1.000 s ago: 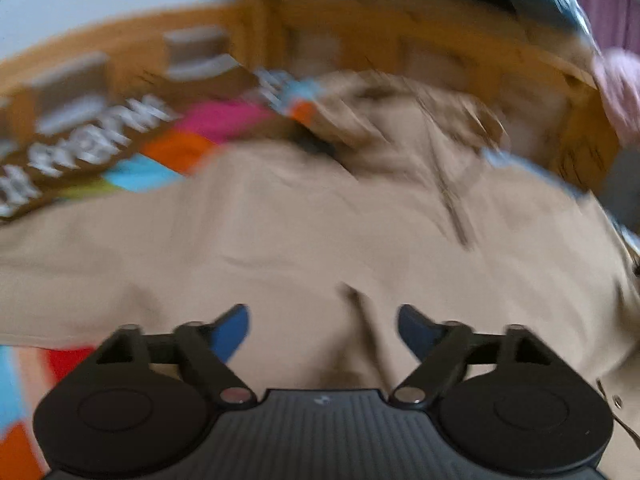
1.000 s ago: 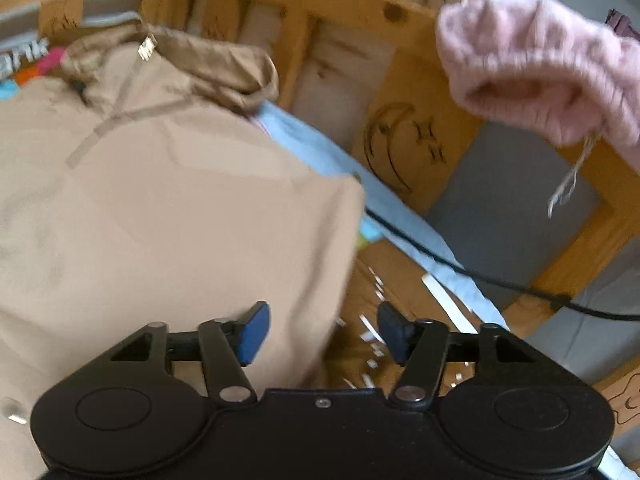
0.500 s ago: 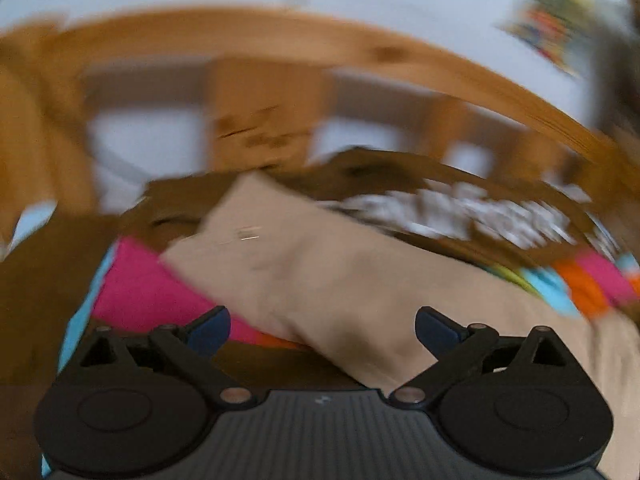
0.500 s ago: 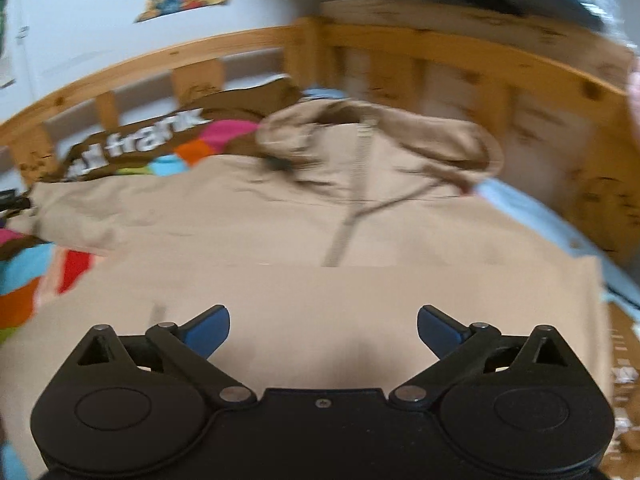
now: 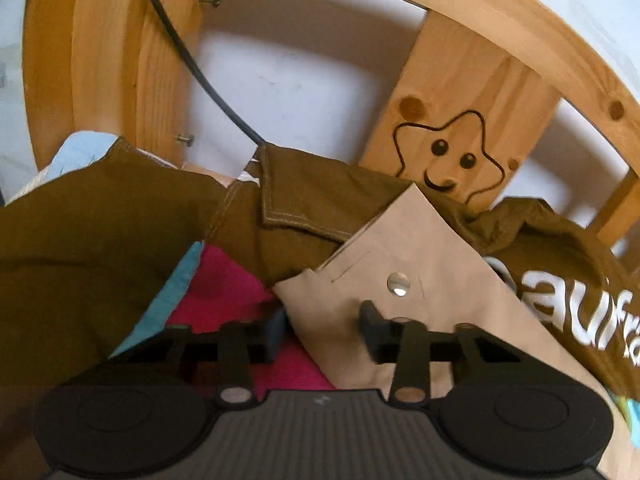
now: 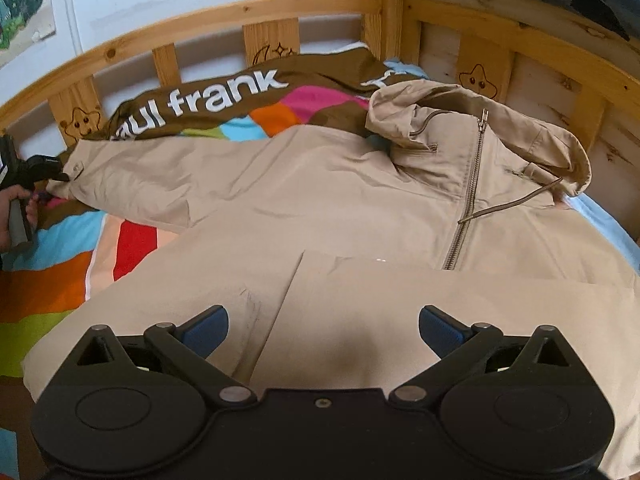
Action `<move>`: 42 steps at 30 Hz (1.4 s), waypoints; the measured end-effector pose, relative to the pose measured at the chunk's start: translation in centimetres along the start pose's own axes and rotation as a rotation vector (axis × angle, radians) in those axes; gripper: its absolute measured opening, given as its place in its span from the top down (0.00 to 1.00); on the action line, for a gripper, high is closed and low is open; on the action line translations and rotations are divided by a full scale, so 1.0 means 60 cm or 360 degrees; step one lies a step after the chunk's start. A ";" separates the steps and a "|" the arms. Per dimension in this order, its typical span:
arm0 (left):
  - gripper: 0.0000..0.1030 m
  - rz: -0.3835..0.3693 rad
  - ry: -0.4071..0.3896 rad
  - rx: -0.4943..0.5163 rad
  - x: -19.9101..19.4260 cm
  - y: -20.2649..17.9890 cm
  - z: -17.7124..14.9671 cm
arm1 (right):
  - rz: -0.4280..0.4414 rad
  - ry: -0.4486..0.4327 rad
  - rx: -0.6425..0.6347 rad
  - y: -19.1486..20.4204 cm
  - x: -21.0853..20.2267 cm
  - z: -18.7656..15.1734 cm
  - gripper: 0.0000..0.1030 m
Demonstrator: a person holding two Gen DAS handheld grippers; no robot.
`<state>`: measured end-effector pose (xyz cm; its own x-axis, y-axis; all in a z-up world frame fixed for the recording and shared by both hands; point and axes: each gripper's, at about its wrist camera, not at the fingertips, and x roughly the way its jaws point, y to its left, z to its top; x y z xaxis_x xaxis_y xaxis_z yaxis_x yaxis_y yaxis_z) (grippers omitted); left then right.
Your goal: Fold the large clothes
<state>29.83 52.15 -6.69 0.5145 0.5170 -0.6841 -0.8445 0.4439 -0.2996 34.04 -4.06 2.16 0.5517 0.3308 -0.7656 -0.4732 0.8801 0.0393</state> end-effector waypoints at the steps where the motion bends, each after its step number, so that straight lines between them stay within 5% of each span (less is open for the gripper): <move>1: 0.76 -0.0010 -0.0026 -0.0012 -0.004 0.001 0.000 | -0.0017 0.0008 -0.0007 0.003 -0.005 0.005 0.02; 4: 0.89 -0.0004 -0.0128 0.0048 -0.020 -0.011 -0.002 | -0.0074 0.0016 -0.0050 0.009 -0.025 0.025 0.02; 13: 0.94 -0.0117 -0.0278 0.0110 -0.074 -0.001 -0.001 | -0.0020 -0.0092 -0.0132 0.012 -0.040 0.059 0.01; 18: 0.95 -0.0206 -0.0403 0.0183 -0.137 -0.022 0.007 | -0.0035 -0.0168 -0.0123 -0.006 -0.050 0.029 0.01; 24: 0.96 -0.0514 -0.0545 0.0292 -0.257 -0.098 0.010 | -0.0004 -0.0167 -0.0097 -0.043 -0.074 -0.003 0.01; 29: 0.96 -0.0932 -0.0626 0.0410 -0.397 -0.202 -0.010 | 0.0021 -0.0265 -0.0021 -0.093 -0.122 -0.025 0.01; 36: 0.95 -0.1485 -0.0484 0.0872 -0.556 -0.388 -0.165 | 0.0035 -0.0436 0.0150 -0.191 -0.178 -0.079 0.01; 42: 0.95 -0.1773 -0.0105 0.1269 -0.596 -0.492 -0.392 | -0.0021 -0.0445 0.0456 -0.281 -0.187 -0.145 0.01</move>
<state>32.85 3.34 10.99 0.8834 -0.3634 -0.2960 0.3187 0.9288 -0.1892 29.86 -25.55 4.51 0.7410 0.3639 -0.5643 -0.2759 0.9312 0.2382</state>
